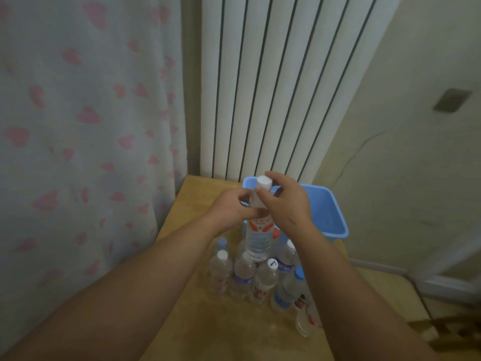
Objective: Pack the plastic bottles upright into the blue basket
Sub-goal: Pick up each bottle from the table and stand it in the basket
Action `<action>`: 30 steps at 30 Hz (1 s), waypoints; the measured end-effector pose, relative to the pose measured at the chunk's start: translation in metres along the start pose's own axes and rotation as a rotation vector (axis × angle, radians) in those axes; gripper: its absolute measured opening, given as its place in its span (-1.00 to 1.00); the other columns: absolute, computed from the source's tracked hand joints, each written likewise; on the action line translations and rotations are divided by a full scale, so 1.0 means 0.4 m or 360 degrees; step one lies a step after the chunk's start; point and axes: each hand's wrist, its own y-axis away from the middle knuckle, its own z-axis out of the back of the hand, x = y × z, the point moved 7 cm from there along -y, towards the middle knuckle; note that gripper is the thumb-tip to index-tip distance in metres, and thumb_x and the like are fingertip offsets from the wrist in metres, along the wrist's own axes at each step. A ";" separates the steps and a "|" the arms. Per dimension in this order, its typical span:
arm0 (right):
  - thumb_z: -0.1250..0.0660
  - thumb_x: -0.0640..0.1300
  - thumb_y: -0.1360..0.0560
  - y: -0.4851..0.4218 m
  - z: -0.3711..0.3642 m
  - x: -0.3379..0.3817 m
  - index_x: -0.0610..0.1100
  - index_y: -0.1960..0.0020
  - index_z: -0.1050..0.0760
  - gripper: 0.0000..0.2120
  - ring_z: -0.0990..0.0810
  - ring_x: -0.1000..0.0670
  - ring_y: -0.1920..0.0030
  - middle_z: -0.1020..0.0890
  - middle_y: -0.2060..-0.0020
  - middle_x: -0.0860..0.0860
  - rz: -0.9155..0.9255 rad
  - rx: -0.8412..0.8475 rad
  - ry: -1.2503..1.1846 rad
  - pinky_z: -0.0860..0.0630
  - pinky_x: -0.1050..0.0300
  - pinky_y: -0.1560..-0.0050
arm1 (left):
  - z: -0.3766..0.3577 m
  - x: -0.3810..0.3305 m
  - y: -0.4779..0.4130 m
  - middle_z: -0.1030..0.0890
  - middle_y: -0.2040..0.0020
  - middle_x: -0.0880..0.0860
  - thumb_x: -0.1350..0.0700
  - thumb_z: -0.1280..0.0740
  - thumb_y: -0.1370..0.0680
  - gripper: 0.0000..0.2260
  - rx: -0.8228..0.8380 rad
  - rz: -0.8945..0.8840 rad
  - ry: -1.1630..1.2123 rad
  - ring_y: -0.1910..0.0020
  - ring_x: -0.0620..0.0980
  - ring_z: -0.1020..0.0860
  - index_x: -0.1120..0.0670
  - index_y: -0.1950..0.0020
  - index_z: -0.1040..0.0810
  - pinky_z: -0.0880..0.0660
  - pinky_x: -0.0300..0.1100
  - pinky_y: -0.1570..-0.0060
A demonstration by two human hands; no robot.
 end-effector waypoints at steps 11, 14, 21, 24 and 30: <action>-0.37 0.03 -0.47 -0.158 0.162 -0.193 0.03 -0.26 -0.52 -0.63 -0.47 0.08 0.12 -0.58 -0.02 0.10 -0.0112 -0.0091 -0.0030 -0.36 0.19 0.10 | -0.191 -0.071 -0.224 -0.68 0.01 -0.14 0.00 -0.58 -0.32 -0.60 0.0072 0.0014 -0.0141 0.00 -0.13 -0.63 -0.10 -0.13 -0.61 -0.63 0.05 -0.02; -0.38 0.01 -0.46 -0.220 0.205 -0.247 0.01 -0.29 -0.51 -0.60 -0.48 0.06 0.10 -0.60 -0.10 0.07 -0.0098 -0.0101 0.0008 -0.35 0.20 0.08 | -0.254 -0.085 -0.296 -0.68 0.00 -0.14 -0.06 -0.59 -0.28 -0.55 0.0095 0.0025 -0.0115 0.06 -0.13 -0.66 -0.12 -0.15 -0.60 -0.64 0.13 0.07; -0.39 0.01 -0.46 -0.329 0.255 -0.405 0.03 -0.27 -0.52 -0.61 -0.53 0.01 -0.03 -0.60 -0.11 0.05 -0.0149 -0.0100 0.0017 -0.38 0.21 0.04 | -0.385 -0.065 -0.454 -0.65 -0.07 -0.16 -0.17 -0.58 -0.20 -0.33 0.0102 0.0032 -0.0161 -0.01 -0.19 -0.62 -0.09 -0.28 -0.55 -0.61 -0.01 -0.10; -0.39 0.04 -0.43 -0.375 0.260 -0.480 0.06 -0.23 -0.52 -0.62 -0.54 0.01 0.01 -0.61 -0.08 0.07 -0.0178 -0.0108 0.0035 -0.43 0.17 0.07 | -0.432 -0.052 -0.510 -0.66 -0.03 -0.14 -0.01 -0.60 -0.29 -0.47 0.0149 0.0037 -0.0179 0.01 -0.18 -0.63 -0.07 -0.22 -0.57 -0.61 -0.04 -0.08; -0.42 0.00 -0.41 -0.406 0.227 -0.602 0.03 -0.19 -0.55 -0.66 -0.56 0.06 0.01 -0.64 0.00 0.07 -0.0236 0.0009 0.0020 -0.49 0.15 0.04 | -0.502 0.028 -0.582 -0.64 -0.04 -0.14 -0.04 -0.62 -0.27 -0.46 0.0238 0.0125 -0.0355 0.02 -0.18 -0.62 -0.08 -0.19 -0.54 -0.63 -0.06 -0.04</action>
